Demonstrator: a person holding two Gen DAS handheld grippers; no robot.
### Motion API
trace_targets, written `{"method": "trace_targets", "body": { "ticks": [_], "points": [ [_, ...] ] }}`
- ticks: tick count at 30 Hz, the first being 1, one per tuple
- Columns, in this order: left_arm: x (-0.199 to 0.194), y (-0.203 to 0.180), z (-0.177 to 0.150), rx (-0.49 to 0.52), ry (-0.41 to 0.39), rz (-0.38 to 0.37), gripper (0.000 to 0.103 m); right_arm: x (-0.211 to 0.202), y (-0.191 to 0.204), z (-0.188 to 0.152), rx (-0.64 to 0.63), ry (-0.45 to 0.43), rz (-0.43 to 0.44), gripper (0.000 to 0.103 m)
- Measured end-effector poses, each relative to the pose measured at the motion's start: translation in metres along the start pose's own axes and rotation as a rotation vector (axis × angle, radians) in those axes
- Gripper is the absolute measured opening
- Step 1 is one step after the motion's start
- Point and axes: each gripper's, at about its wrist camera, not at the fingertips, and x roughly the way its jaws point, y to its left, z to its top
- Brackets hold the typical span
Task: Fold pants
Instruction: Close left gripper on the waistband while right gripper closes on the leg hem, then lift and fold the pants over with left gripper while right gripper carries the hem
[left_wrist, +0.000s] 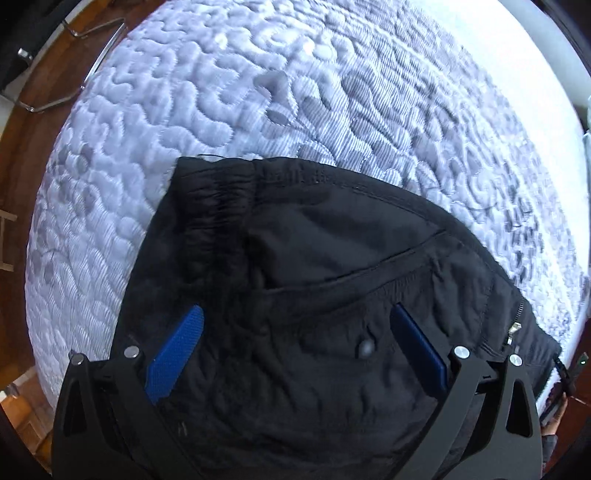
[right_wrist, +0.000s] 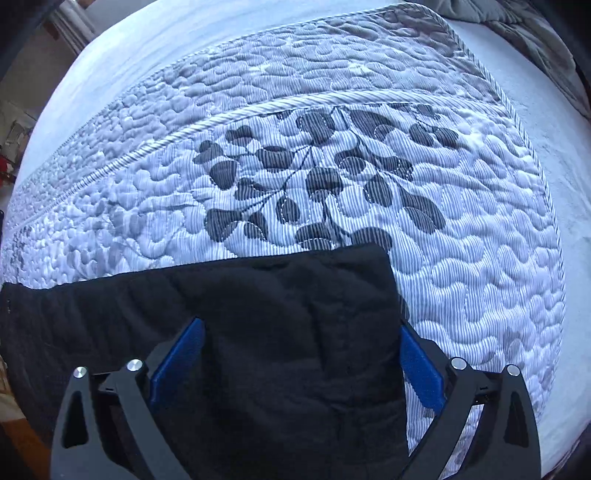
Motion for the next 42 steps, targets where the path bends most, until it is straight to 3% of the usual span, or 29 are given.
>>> {"method": "trace_targets", "body": {
  "ticks": [6, 8, 11, 13, 15, 16, 18, 23, 29, 34, 42],
  "points": [
    [0.009, 0.000, 0.001, -0.027, -0.004, 0.043, 0.099, 0.008, 0.004, 0.002, -0.032, 0.020, -0.034, 0.100],
    [0.014, -0.004, -0.003, -0.007, -0.012, 0.072, 0.094, 0.010, 0.006, 0.002, -0.042, 0.023, -0.049, 0.100],
    [0.012, -0.021, -0.014, 0.044, -0.017, 0.086, 0.071, 0.016, 0.015, 0.004, -0.054, 0.023, -0.088, 0.100],
    [0.005, -0.033, -0.018, 0.078, -0.018, 0.081, 0.046, 0.016, 0.019, 0.003, -0.054, 0.006, -0.102, 0.100],
    [-0.001, -0.041, -0.023, 0.105, -0.021, 0.075, 0.029, 0.015, 0.030, -0.001, -0.092, -0.034, -0.126, 0.098],
    [-0.003, -0.044, -0.025, 0.113, -0.021, 0.066, 0.021, 0.013, 0.034, -0.004, -0.112, -0.055, -0.129, 0.093],
    [-0.010, -0.049, -0.030, 0.116, -0.030, 0.044, 0.014, 0.013, 0.046, -0.008, -0.106, -0.077, -0.114, 0.080],
    [-0.024, -0.058, -0.045, 0.122, -0.079, 0.037, 0.010, -0.004, 0.051, -0.022, -0.079, -0.108, -0.107, 0.018],
    [-0.057, -0.061, -0.074, 0.119, -0.166, -0.021, 0.008, -0.044, 0.061, -0.035, -0.146, -0.203, -0.104, 0.012],
    [-0.092, -0.057, -0.099, 0.146, -0.284, -0.092, 0.008, -0.100, 0.062, -0.057, -0.196, -0.328, -0.054, 0.012],
    [-0.131, -0.040, -0.163, 0.238, -0.480, -0.237, 0.008, -0.190, 0.080, -0.137, -0.292, -0.578, -0.026, 0.012]
  ]
}}
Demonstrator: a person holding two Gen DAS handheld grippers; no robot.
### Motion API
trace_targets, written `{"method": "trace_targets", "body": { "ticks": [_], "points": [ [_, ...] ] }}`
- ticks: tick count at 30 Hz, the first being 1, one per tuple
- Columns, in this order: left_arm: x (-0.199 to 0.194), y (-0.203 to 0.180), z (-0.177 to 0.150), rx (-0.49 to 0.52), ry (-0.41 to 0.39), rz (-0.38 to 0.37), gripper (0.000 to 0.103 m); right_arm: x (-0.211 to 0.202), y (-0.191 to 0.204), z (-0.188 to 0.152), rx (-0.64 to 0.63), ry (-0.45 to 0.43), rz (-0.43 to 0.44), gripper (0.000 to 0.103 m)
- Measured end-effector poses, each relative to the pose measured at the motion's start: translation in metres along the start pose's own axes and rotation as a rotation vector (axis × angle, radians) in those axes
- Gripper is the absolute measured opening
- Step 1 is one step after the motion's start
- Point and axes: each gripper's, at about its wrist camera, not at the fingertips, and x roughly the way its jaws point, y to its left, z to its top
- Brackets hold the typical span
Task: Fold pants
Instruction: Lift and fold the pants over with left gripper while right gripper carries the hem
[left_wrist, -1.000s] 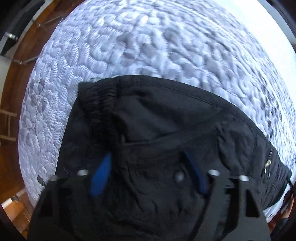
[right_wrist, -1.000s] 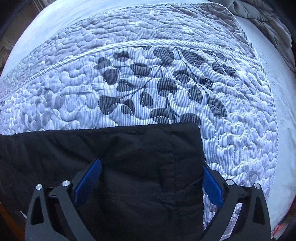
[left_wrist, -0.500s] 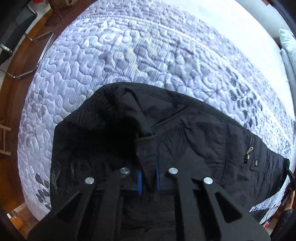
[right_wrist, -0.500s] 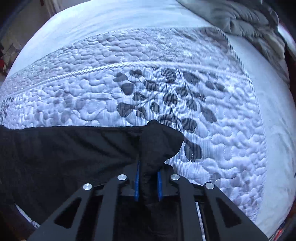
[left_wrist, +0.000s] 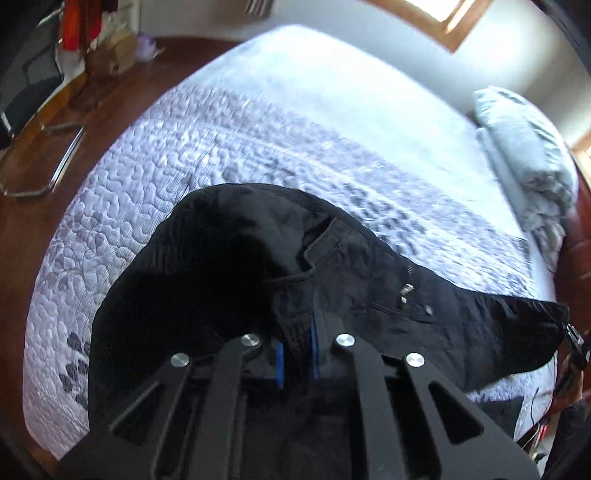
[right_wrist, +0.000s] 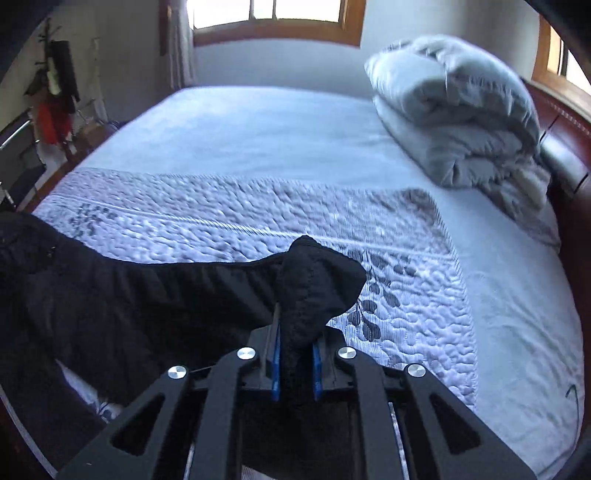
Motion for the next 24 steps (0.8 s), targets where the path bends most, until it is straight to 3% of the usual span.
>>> {"method": "trace_targets", "body": {
  "ticks": [8, 12, 16, 24],
  "points": [
    [-0.065, 0.019, -0.082, -0.054, -0.124, -0.149, 0.008, -0.100, 0.014, -0.063, 0.023, -0.203, -0.033, 0.012],
    [-0.079, 0.041, -0.119, -0.104, -0.140, -0.175, 0.009, -0.134, 0.005, -0.101, 0.098, -0.257, -0.055, 0.012],
    [-0.089, 0.058, -0.155, -0.130, -0.143, -0.186, 0.010, -0.156, -0.004, -0.140, 0.180, -0.254, -0.064, 0.012],
    [-0.086, 0.101, -0.219, -0.218, -0.094, -0.174, 0.016, -0.159, -0.006, -0.214, 0.277, -0.139, -0.077, 0.012]
  ]
}}
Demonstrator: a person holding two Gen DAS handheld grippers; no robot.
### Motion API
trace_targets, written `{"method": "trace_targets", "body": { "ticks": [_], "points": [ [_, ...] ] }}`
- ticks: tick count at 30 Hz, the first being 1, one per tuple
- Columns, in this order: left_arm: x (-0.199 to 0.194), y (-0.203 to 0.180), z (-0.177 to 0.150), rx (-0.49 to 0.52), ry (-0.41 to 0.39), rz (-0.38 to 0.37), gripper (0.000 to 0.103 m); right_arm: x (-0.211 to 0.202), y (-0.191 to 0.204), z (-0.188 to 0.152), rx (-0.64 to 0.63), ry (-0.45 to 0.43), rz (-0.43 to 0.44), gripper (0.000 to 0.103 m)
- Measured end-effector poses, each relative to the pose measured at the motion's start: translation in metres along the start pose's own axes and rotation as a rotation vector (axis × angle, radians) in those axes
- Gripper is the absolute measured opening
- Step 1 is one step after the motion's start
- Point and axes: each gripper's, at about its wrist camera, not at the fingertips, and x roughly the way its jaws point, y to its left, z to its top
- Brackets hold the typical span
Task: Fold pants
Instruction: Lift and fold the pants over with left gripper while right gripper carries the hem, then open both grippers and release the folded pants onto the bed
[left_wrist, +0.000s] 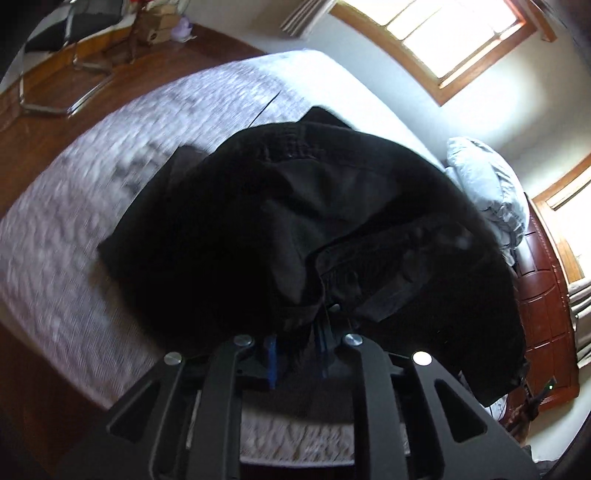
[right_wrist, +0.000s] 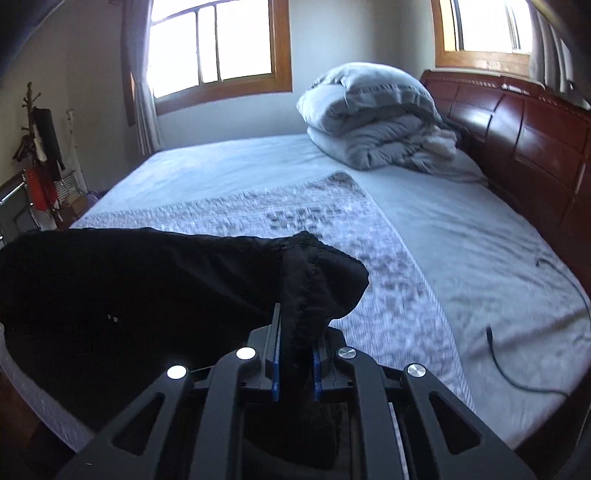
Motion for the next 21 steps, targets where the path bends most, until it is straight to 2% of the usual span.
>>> {"method": "trace_targets", "body": {
  "ticks": [4, 6, 7, 8, 9, 11, 12, 13, 14, 17, 18, 21],
  "points": [
    [0.003, 0.022, -0.025, -0.035, 0.019, 0.031, 0.021, -0.006, -0.007, -0.033, 0.039, 0.062, -0.004, 0.020],
    [0.004, 0.027, -0.036, -0.041, 0.029, 0.064, 0.025, -0.013, -0.008, -0.044, 0.049, 0.080, -0.011, 0.037],
    [0.003, 0.029, -0.039, -0.044, 0.030, 0.070, 0.026, -0.017, -0.008, -0.049, 0.054, 0.089, -0.019, 0.055],
    [-0.001, 0.031, -0.045, -0.056, 0.016, 0.081, 0.027, -0.022, -0.008, -0.052, 0.053, 0.095, -0.024, 0.067],
    [-0.005, 0.034, -0.048, -0.064, 0.004, 0.082, 0.031, -0.025, -0.008, -0.054, 0.048, 0.099, -0.022, 0.069],
    [-0.016, 0.036, -0.056, -0.081, -0.017, 0.074, 0.052, -0.033, -0.006, -0.056, 0.026, 0.112, -0.026, 0.074],
    [-0.025, 0.036, -0.061, -0.097, -0.039, 0.085, 0.066, -0.036, -0.005, -0.057, 0.021, 0.118, -0.028, 0.076],
    [-0.035, 0.034, -0.066, -0.107, -0.064, 0.091, 0.070, -0.040, -0.003, -0.058, 0.019, 0.121, -0.026, 0.079],
    [-0.040, 0.032, -0.071, -0.106, -0.061, 0.074, 0.070, -0.045, -0.003, -0.058, 0.021, 0.123, -0.016, 0.081],
    [-0.049, 0.023, -0.088, -0.127, -0.049, 0.058, 0.082, -0.055, -0.003, -0.058, 0.046, 0.117, 0.008, 0.082],
    [-0.053, 0.021, -0.095, -0.145, -0.061, 0.010, 0.092, -0.058, -0.002, -0.058, 0.060, 0.112, 0.019, 0.083],
    [-0.054, 0.020, -0.110, -0.206, -0.057, -0.061, 0.092, -0.061, -0.003, -0.059, 0.096, 0.108, 0.048, 0.084]
  ]
}}
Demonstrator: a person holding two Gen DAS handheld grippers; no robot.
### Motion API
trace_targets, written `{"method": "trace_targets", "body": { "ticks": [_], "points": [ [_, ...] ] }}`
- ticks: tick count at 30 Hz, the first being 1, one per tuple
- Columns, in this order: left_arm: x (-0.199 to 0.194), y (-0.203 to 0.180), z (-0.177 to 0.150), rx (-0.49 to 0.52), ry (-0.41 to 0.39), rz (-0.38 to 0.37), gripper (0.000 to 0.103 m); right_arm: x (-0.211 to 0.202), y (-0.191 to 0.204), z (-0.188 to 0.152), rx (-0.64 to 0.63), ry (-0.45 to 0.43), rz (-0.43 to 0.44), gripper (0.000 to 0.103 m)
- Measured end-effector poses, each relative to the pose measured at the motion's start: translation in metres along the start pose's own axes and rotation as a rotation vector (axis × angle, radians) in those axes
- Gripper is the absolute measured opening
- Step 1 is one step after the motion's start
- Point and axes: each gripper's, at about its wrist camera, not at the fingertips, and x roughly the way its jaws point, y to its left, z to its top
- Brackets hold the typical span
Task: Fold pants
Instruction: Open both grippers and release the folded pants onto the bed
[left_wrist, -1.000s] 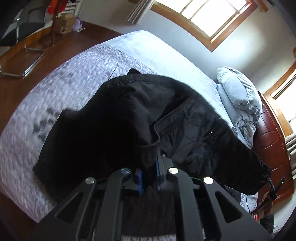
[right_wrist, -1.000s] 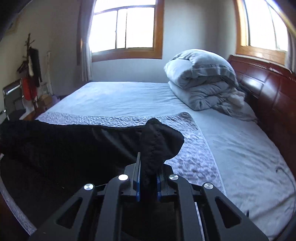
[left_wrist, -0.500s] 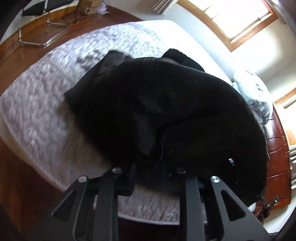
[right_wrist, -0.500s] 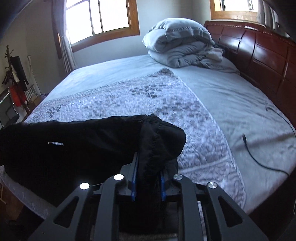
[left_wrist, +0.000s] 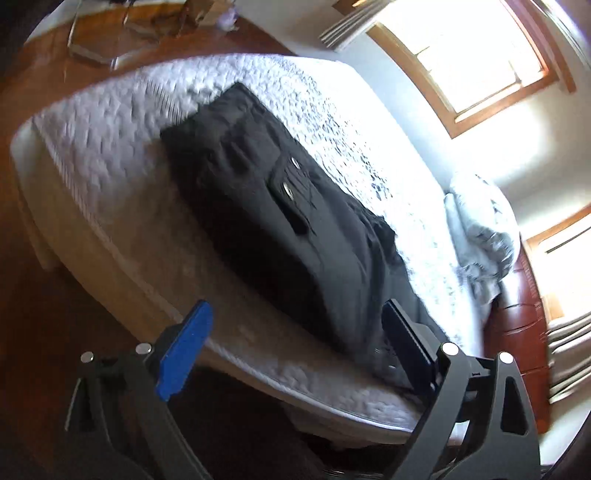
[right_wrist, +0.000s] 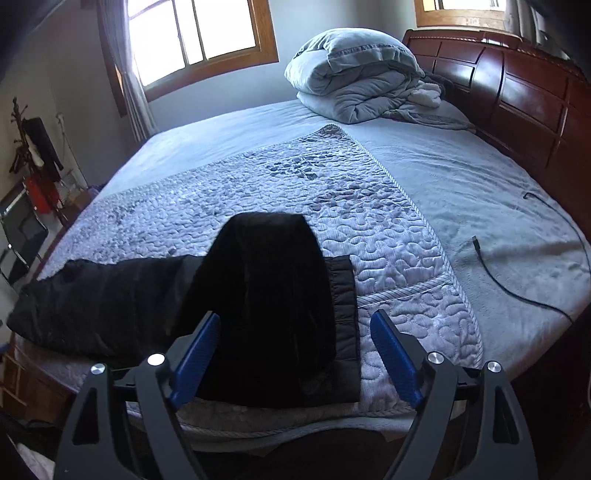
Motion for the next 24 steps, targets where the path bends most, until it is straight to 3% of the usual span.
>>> {"method": "trace_targets", "body": {
  "ticks": [3, 5, 9, 11, 12, 13, 15, 16, 18, 22, 24],
  "points": [
    [0.006, 0.004, -0.008, -0.071, -0.008, -0.039, 0.092, -0.001, 0.002, -0.001, 0.018, -0.004, 0.033, 0.084],
    [0.014, 0.010, -0.007, -0.113, -0.001, -0.017, 0.092, -0.001, 0.005, -0.001, 0.021, -0.008, 0.042, 0.084],
    [0.031, 0.013, 0.014, -0.205, -0.025, -0.108, 0.091, 0.000, 0.013, -0.003, 0.023, -0.007, 0.056, 0.084],
    [0.043, 0.009, 0.030, -0.224, -0.030, -0.083, 0.090, -0.002, 0.017, -0.006, 0.025, -0.011, 0.067, 0.084],
    [0.050, 0.004, 0.037, -0.238, -0.020, -0.060, 0.083, -0.001, 0.017, -0.008, 0.026, -0.008, 0.068, 0.084],
    [0.059, 0.004, 0.043, -0.253, -0.010, -0.062, 0.056, -0.001, 0.019, -0.009, 0.027, -0.006, 0.068, 0.084],
    [0.081, 0.004, 0.057, -0.270, 0.059, -0.047, 0.023, 0.001, 0.021, -0.011, 0.035, -0.002, 0.067, 0.084],
    [0.087, 0.003, 0.063, -0.265, 0.067, -0.040, 0.017, 0.002, 0.022, -0.012, 0.040, 0.001, 0.068, 0.084],
    [0.094, -0.008, 0.077, -0.212, 0.049, 0.008, 0.011, 0.005, 0.025, -0.014, 0.043, 0.005, 0.068, 0.085],
    [0.073, -0.036, 0.103, -0.080, -0.068, 0.004, 0.008, 0.006, 0.031, -0.013, 0.049, 0.013, 0.076, 0.086],
    [0.069, -0.042, 0.112, 0.023, -0.098, 0.072, 0.008, 0.006, 0.035, -0.014, 0.038, 0.022, 0.096, 0.089]
  ]
}}
